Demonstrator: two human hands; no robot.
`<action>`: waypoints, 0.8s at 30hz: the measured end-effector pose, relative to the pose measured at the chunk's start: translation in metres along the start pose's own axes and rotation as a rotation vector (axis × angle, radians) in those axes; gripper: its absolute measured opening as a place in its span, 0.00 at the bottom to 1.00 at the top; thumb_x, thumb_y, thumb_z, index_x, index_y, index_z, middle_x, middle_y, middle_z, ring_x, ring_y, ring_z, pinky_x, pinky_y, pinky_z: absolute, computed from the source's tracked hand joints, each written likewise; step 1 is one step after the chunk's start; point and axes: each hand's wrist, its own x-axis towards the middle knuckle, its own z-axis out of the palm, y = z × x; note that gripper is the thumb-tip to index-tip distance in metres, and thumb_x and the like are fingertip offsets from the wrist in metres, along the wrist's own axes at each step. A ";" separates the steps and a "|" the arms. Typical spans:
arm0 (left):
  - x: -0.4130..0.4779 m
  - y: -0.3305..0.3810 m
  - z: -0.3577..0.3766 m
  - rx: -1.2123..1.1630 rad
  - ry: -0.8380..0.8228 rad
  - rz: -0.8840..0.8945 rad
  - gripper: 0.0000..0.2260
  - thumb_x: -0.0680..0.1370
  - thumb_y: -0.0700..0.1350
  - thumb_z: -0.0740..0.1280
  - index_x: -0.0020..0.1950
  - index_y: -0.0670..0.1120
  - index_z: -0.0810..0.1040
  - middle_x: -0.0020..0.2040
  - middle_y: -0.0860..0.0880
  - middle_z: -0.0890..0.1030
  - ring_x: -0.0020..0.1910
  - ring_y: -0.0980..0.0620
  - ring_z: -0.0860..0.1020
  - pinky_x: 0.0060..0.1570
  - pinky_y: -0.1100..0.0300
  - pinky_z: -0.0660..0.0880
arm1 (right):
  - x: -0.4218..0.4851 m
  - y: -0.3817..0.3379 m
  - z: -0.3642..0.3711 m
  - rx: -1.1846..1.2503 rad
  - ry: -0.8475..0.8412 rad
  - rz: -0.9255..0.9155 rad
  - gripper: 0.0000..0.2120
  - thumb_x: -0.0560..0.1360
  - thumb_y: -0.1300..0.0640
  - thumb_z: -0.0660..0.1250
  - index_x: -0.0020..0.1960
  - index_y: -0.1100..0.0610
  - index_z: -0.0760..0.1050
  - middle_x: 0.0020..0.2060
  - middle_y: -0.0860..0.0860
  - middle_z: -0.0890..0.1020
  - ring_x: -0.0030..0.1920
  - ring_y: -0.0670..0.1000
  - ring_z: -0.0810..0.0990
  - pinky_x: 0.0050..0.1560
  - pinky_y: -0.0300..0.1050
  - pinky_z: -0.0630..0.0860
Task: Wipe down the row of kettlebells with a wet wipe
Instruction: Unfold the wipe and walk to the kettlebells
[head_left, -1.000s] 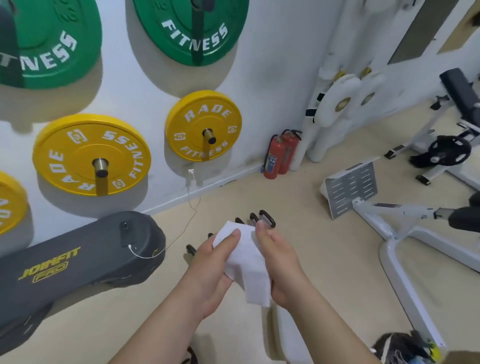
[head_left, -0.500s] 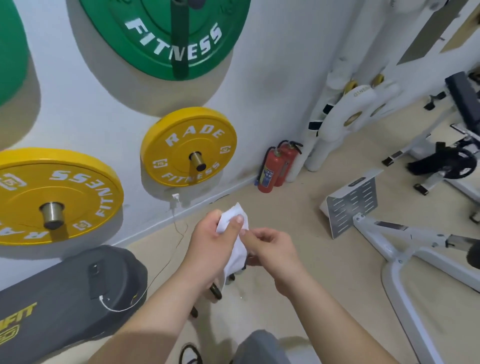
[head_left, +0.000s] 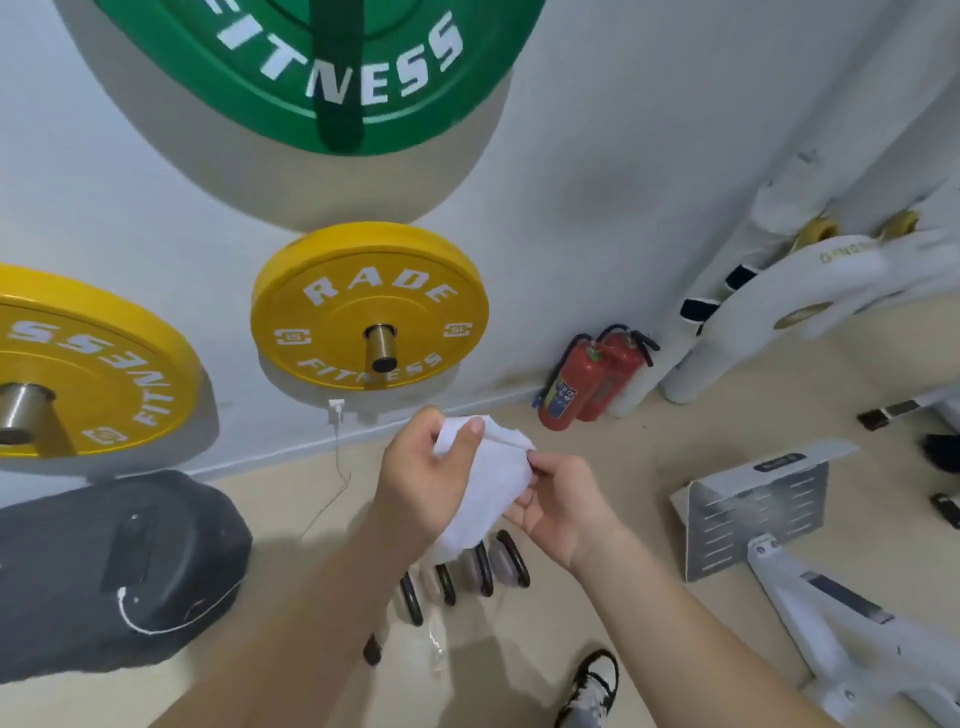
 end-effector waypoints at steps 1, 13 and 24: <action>0.009 -0.012 0.023 0.017 0.060 -0.027 0.23 0.81 0.53 0.69 0.39 0.40 0.61 0.34 0.49 0.61 0.33 0.52 0.61 0.31 0.61 0.60 | 0.027 -0.005 -0.016 0.017 -0.009 0.011 0.19 0.81 0.62 0.58 0.65 0.62 0.82 0.56 0.60 0.87 0.51 0.57 0.86 0.55 0.50 0.80; 0.073 -0.261 0.228 -0.190 0.125 -0.469 0.25 0.79 0.61 0.66 0.46 0.38 0.69 0.37 0.41 0.75 0.34 0.47 0.74 0.36 0.56 0.73 | 0.304 0.108 -0.181 -0.420 -0.004 0.065 0.24 0.83 0.39 0.63 0.59 0.58 0.84 0.52 0.54 0.89 0.54 0.55 0.88 0.57 0.52 0.83; 0.125 -0.494 0.330 -0.267 0.122 -0.310 0.08 0.83 0.55 0.62 0.50 0.54 0.77 0.46 0.52 0.82 0.45 0.52 0.81 0.41 0.58 0.75 | 0.517 0.255 -0.236 -0.067 0.063 0.126 0.30 0.81 0.33 0.61 0.66 0.57 0.80 0.58 0.57 0.87 0.57 0.63 0.87 0.67 0.62 0.78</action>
